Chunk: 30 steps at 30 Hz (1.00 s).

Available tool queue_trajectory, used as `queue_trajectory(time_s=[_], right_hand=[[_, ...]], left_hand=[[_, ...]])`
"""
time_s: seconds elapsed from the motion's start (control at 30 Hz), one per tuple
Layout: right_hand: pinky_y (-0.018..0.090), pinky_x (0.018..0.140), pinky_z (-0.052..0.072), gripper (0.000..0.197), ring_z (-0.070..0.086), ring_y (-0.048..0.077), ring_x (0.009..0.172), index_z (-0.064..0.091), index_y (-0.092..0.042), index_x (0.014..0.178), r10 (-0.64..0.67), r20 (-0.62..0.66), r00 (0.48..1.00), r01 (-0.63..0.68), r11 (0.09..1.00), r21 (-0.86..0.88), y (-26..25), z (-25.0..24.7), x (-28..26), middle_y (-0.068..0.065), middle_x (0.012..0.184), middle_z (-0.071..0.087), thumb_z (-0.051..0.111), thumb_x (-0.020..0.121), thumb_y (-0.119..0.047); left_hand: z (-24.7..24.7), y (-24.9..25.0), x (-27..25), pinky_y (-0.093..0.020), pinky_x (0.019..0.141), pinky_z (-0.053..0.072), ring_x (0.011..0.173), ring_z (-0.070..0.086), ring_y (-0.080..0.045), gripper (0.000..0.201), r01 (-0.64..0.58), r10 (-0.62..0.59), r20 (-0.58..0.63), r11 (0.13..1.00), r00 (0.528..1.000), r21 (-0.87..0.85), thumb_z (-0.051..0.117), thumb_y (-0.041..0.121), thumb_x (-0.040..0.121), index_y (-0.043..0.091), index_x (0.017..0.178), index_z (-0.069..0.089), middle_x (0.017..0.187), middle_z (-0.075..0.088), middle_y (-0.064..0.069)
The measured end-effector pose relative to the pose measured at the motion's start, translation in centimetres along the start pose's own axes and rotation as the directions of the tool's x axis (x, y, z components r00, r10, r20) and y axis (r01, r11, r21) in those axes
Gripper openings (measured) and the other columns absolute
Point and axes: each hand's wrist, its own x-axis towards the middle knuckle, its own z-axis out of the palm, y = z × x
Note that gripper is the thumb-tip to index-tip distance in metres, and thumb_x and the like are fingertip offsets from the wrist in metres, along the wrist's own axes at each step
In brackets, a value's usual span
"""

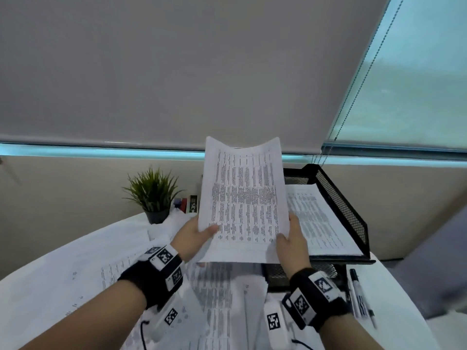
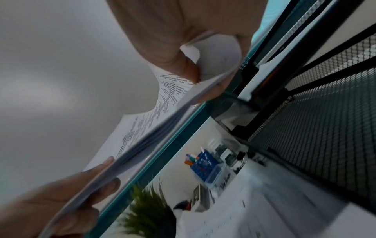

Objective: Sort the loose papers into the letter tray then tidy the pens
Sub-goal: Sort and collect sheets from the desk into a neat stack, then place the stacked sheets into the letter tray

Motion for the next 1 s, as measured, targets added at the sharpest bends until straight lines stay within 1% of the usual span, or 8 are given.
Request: queue_trajectory(time_s=[0.13, 0.2, 0.43, 0.57, 0.67, 0.87, 0.93, 1.0], right_hand=[[0.03, 0.084, 0.046, 0.052, 0.055, 0.018, 0.094, 0.037, -0.019, 0.136, 0.059, -0.072, 0.996, -0.057, 0.998, 0.02, 1.5, -3.8, 2.9, 0.002, 0.116, 0.056, 0.036, 0.091, 0.006], [0.035, 0.087, 0.049, 0.051, 0.056, 0.021, 0.097, 0.04, -0.021, 0.132, 0.078, -0.102, 0.992, -0.076, 0.997, 0.02, 2.6, -5.8, 4.3, 0.002, 0.114, 0.058, 0.035, 0.089, 0.007], [0.042, 0.085, 0.051, 0.045, 0.058, 0.024, 0.094, 0.046, -0.021, 0.114, 0.116, -0.144, 0.983, -0.121, 0.992, -0.024, 5.6, -11.9, 8.6, 0.004, 0.107, 0.06, 0.035, 0.084, 0.011], [0.051, 0.089, 0.051, 0.042, 0.061, 0.028, 0.097, 0.049, -0.019, 0.108, 0.125, -0.17, 0.978, -0.139, 0.988, -0.071, 7.6, -13.3, 10.1, 0.004, 0.102, 0.062, 0.038, 0.082, 0.012], [0.05, 0.088, 0.052, 0.039, 0.062, 0.033, 0.098, 0.053, -0.013, 0.11, 0.117, -0.183, 0.976, -0.145, 0.979, -0.146, 8.8, -13.6, 10.7, 0.008, 0.103, 0.064, 0.039, 0.082, 0.01], [0.034, 0.076, 0.043, 0.027, 0.058, 0.035, 0.096, 0.05, -0.002, 0.111, 0.111, -0.138, 0.984, -0.159, 0.898, -0.411, 9.7, -13.3, 9.7, 0.019, 0.108, 0.061, 0.041, 0.086, 0.006], [0.035, 0.077, 0.042, 0.029, 0.056, 0.036, 0.099, 0.047, -0.001, 0.115, 0.095, -0.165, 0.982, -0.161, 0.874, -0.458, 9.7, -12.9, 9.5, 0.021, 0.112, 0.058, 0.041, 0.087, 0.007], [0.037, 0.081, 0.045, 0.032, 0.056, 0.037, 0.104, 0.045, 0.001, 0.119, 0.08, -0.176, 0.981, -0.159, 0.853, -0.497, 9.7, -12.6, 9.7, 0.022, 0.117, 0.056, 0.044, 0.087, 0.006]], left_hand=[[3.5, 3.3, 1.1, -0.027, 0.048, 0.053, 0.08, 0.064, -0.017, 0.041, 0.028, -0.032, 0.066, 0.998, 0.997, 0.06, 0.058, 0.024, 0.09, 0.023, 0.13, 0.047, 0.119, 0.061, 0.002], [5.4, 4.5, 1.5, -0.026, 0.042, 0.052, 0.074, 0.064, -0.017, 0.042, 0.063, -0.069, 0.105, 0.996, 0.992, 0.063, 0.056, 0.016, 0.089, 0.025, 0.128, 0.043, 0.114, 0.058, 0.004], [11.4, 5.6, 3.8, -0.035, 0.057, 0.06, 0.076, 0.069, -0.029, 0.057, 0.099, -0.107, 0.162, 0.993, 0.981, 0.06, 0.055, -0.004, 0.084, 0.019, 0.13, 0.031, 0.12, 0.06, -0.012], [14.1, 4.8, 4.7, -0.034, 0.06, 0.059, 0.062, 0.069, -0.022, 0.065, 0.061, -0.077, 0.114, 0.989, 0.99, 0.135, 0.061, 0.004, 0.085, 0.026, 0.137, 0.029, 0.087, 0.066, -0.007], [15.8, 4.4, 4.6, -0.03, 0.058, 0.057, 0.048, 0.061, -0.012, 0.036, 0.075, -0.093, 0.074, 0.973, 0.993, 0.217, 0.059, 0.006, 0.087, 0.01, 0.123, 0.052, 0.075, 0.055, -0.004], [17.4, 3.9, 4.7, -0.03, 0.083, 0.054, 0.088, 0.066, -0.022, 0.028, 0.056, -0.094, 0.042, 0.833, 0.995, 0.551, 0.06, 0.016, 0.087, 0.008, 0.113, 0.064, 0.101, 0.067, -0.006], [17.2, 3.8, 4.8, -0.025, 0.081, 0.046, 0.094, 0.06, -0.021, 0.011, 0.012, -0.089, 0.075, 0.72, 0.993, 0.694, 0.06, 0.023, 0.086, 0.017, 0.092, 0.067, 0.096, 0.062, -0.005], [17.0, 3.4, 4.8, -0.025, 0.071, 0.04, 0.08, 0.053, -0.019, 0.026, -0.004, -0.129, 0.117, 0.654, 0.985, 0.756, 0.061, 0.034, 0.083, 0.022, 0.064, 0.048, 0.079, 0.049, -0.003]])
